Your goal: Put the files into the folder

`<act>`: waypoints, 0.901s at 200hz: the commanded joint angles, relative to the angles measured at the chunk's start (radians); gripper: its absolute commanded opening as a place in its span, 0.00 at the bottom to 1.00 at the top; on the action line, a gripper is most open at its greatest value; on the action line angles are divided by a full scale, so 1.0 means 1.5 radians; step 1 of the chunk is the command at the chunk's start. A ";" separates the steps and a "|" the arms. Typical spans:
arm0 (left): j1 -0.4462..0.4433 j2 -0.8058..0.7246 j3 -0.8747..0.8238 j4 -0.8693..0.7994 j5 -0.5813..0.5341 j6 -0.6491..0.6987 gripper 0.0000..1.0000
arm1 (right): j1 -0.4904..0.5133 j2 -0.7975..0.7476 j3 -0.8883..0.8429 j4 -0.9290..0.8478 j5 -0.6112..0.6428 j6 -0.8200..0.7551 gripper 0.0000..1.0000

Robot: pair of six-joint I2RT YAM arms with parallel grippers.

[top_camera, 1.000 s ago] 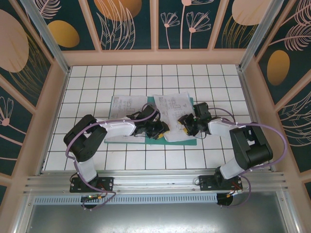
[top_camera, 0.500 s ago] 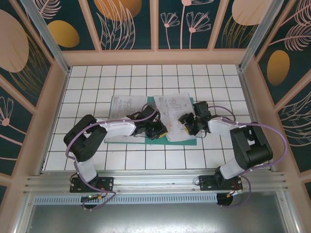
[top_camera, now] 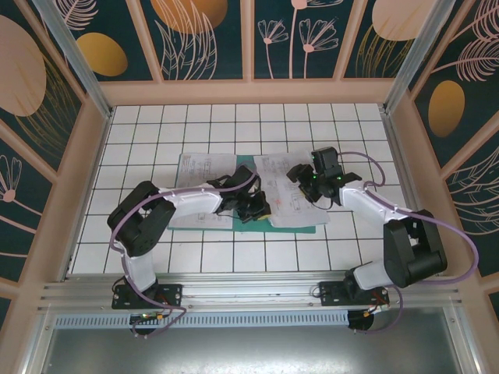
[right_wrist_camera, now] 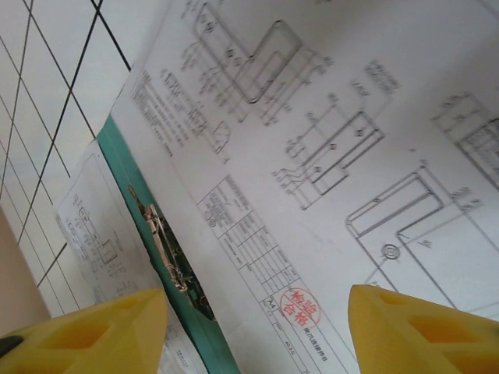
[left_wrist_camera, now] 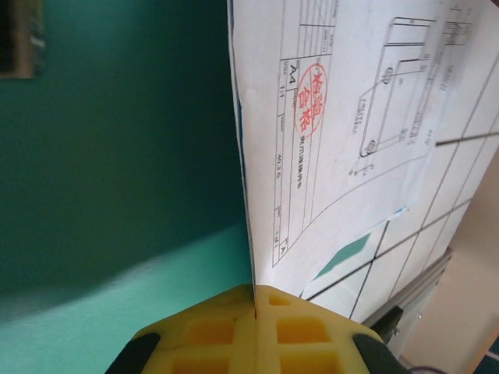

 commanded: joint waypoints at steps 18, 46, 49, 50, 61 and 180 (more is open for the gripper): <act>0.015 0.000 0.003 -0.052 0.043 0.058 0.00 | -0.005 -0.016 -0.007 -0.032 0.019 -0.013 0.64; 0.029 -0.015 -0.031 -0.040 0.065 0.053 0.00 | -0.007 -0.015 -0.008 -0.030 0.016 -0.014 0.64; 0.030 -0.016 -0.034 -0.039 0.068 0.054 0.00 | -0.006 -0.015 -0.008 -0.030 0.015 -0.014 0.64; 0.032 -0.017 -0.034 -0.038 0.068 0.054 0.00 | -0.007 -0.015 -0.008 -0.030 0.015 -0.014 0.64; 0.039 -0.020 -0.043 -0.038 0.079 0.059 0.00 | -0.008 -0.014 -0.007 -0.028 0.013 -0.014 0.64; 0.094 -0.016 -0.056 -0.055 0.110 0.092 0.00 | -0.008 -0.007 -0.007 -0.013 0.003 -0.011 0.64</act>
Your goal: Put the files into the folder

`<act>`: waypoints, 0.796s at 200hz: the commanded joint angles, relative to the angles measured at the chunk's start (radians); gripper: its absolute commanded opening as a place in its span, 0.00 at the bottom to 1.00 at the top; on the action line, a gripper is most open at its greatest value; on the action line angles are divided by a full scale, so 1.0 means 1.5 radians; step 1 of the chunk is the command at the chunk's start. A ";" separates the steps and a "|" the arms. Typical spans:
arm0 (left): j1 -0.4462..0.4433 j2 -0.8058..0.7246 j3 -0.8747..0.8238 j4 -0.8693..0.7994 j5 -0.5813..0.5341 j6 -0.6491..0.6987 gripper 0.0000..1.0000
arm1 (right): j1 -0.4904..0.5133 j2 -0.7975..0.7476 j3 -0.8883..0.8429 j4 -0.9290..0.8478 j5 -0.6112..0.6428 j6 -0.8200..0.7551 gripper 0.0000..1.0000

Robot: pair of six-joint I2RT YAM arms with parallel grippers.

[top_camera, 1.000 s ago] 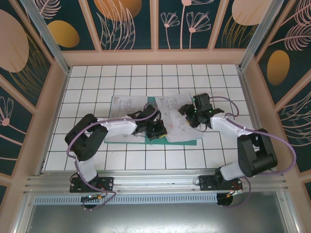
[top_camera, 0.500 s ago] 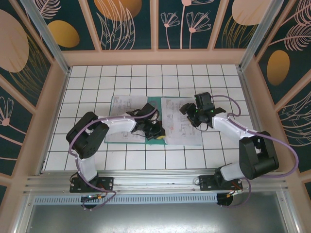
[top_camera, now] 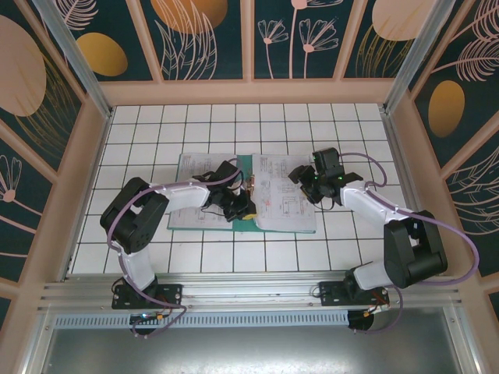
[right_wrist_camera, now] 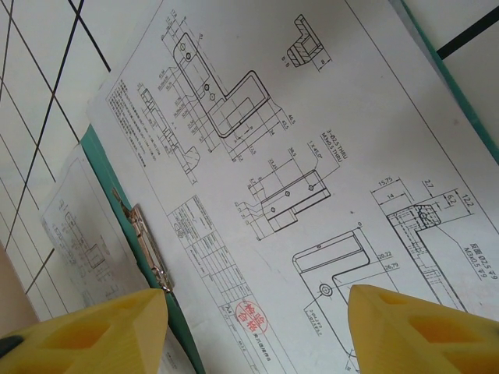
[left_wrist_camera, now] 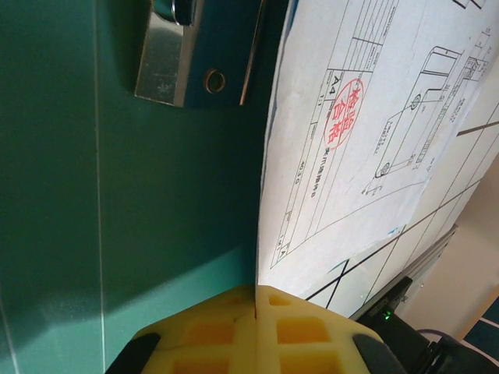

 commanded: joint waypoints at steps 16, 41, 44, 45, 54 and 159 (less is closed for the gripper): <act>0.004 -0.001 -0.006 -0.014 0.007 0.008 0.00 | -0.002 -0.006 -0.005 0.002 -0.001 -0.012 0.64; 0.007 -0.003 -0.009 -0.014 0.001 0.003 0.00 | -0.002 -0.005 -0.005 0.000 0.000 -0.013 0.64; 0.007 -0.004 -0.009 -0.013 0.001 0.003 0.00 | -0.003 -0.005 -0.005 0.001 0.001 -0.013 0.64; 0.008 -0.004 -0.010 -0.013 0.001 0.003 0.00 | -0.003 -0.005 -0.006 0.000 0.001 -0.013 0.64; 0.008 -0.005 -0.011 -0.013 -0.002 0.002 0.00 | -0.002 -0.004 -0.006 -0.001 0.003 -0.014 0.64; 0.009 -0.020 -0.054 0.027 -0.015 -0.038 0.00 | -0.001 0.060 -0.022 0.039 -0.029 0.000 0.64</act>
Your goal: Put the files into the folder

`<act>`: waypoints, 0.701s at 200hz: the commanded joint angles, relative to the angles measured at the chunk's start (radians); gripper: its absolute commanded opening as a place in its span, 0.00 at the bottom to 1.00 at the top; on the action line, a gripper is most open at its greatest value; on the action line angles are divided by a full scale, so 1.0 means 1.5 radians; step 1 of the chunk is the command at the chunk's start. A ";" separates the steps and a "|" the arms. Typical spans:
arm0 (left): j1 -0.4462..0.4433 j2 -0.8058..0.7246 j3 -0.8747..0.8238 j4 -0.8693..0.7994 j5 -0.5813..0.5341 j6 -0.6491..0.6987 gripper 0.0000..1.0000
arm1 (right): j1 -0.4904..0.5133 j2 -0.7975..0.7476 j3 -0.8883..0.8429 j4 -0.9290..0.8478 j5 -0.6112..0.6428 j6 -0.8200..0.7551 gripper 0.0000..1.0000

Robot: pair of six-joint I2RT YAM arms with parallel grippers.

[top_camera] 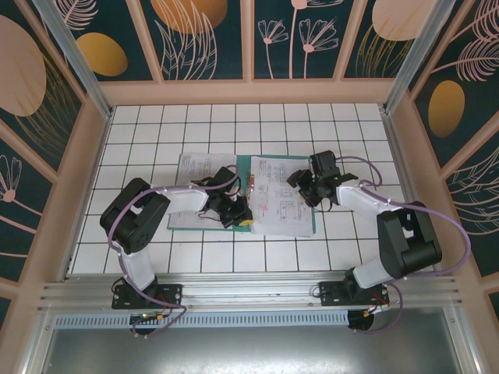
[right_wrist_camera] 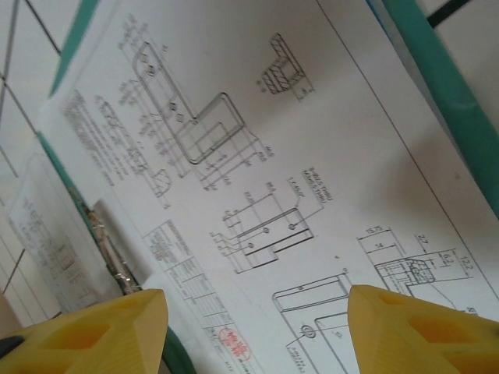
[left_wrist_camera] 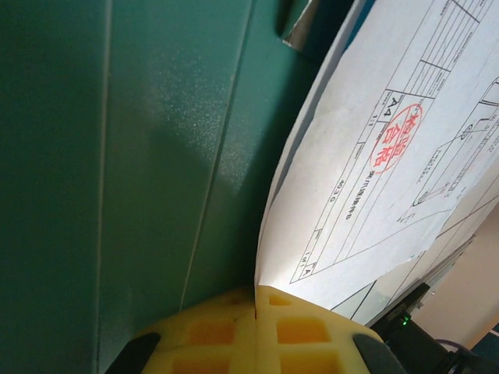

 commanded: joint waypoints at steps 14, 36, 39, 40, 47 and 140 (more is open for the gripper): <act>0.006 -0.020 -0.011 0.023 -0.007 -0.021 0.00 | 0.000 0.009 -0.009 0.020 -0.010 0.001 0.64; 0.005 -0.020 -0.012 0.043 -0.007 -0.039 0.00 | 0.001 0.008 -0.009 0.020 -0.008 0.001 0.64; 0.006 -0.020 -0.013 0.047 -0.007 -0.042 0.00 | 0.001 0.007 -0.009 0.020 -0.008 0.001 0.64; 0.006 -0.020 -0.013 0.049 -0.007 -0.043 0.00 | 0.000 0.007 -0.010 0.020 -0.008 0.001 0.64; 0.006 -0.020 -0.013 0.057 -0.007 -0.050 0.00 | 0.000 0.005 -0.010 0.021 -0.007 0.002 0.64; 0.006 -0.008 0.006 0.049 -0.016 -0.051 0.00 | 0.001 -0.010 -0.016 0.019 -0.006 0.006 0.64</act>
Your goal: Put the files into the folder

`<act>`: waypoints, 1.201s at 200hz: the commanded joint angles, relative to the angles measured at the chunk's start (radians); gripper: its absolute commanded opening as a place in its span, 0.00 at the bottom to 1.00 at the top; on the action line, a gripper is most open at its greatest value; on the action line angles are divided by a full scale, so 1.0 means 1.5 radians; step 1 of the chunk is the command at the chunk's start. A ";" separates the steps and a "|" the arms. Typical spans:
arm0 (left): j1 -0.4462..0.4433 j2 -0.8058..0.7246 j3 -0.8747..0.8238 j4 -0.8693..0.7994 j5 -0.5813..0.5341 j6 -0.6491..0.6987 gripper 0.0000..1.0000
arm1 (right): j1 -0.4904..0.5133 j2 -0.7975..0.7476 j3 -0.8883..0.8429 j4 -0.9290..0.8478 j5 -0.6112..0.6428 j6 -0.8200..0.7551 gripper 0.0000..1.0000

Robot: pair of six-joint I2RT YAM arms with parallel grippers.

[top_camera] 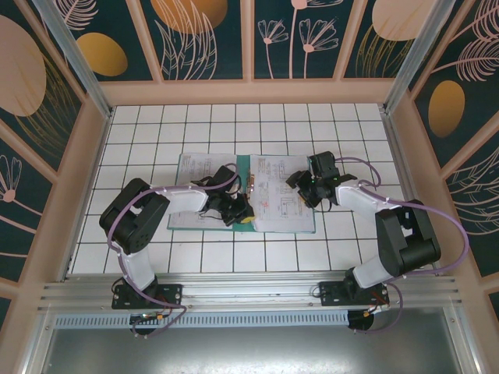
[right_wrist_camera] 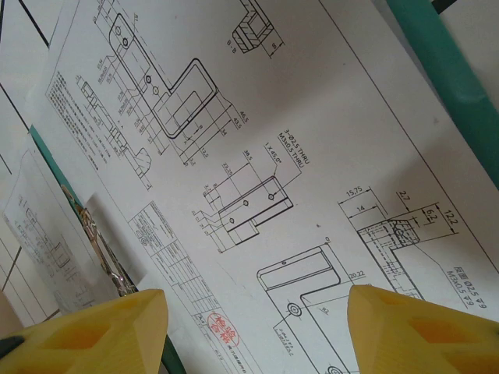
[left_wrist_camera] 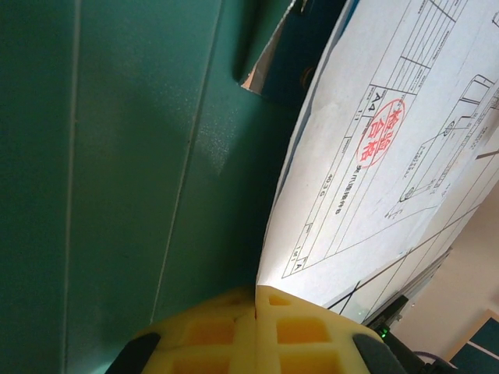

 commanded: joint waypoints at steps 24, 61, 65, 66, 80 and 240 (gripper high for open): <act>0.006 -0.004 0.012 0.009 -0.015 -0.015 0.00 | 0.003 -0.003 -0.013 0.012 -0.009 0.005 0.64; 0.006 -0.007 0.008 0.004 -0.018 -0.016 0.13 | 0.008 0.022 -0.044 0.040 -0.024 0.019 0.64; 0.006 -0.007 0.007 0.005 -0.018 -0.016 0.13 | 0.009 0.023 -0.047 0.044 -0.025 0.021 0.64; 0.006 -0.007 0.007 0.005 -0.019 -0.016 0.14 | 0.009 0.023 -0.047 0.044 -0.025 0.021 0.64; 0.006 -0.009 0.007 0.006 -0.019 -0.017 0.16 | 0.011 0.029 -0.048 0.047 -0.027 0.021 0.64; 0.006 -0.009 0.005 0.003 -0.025 -0.019 0.09 | 0.016 0.027 -0.043 0.034 -0.021 0.019 0.64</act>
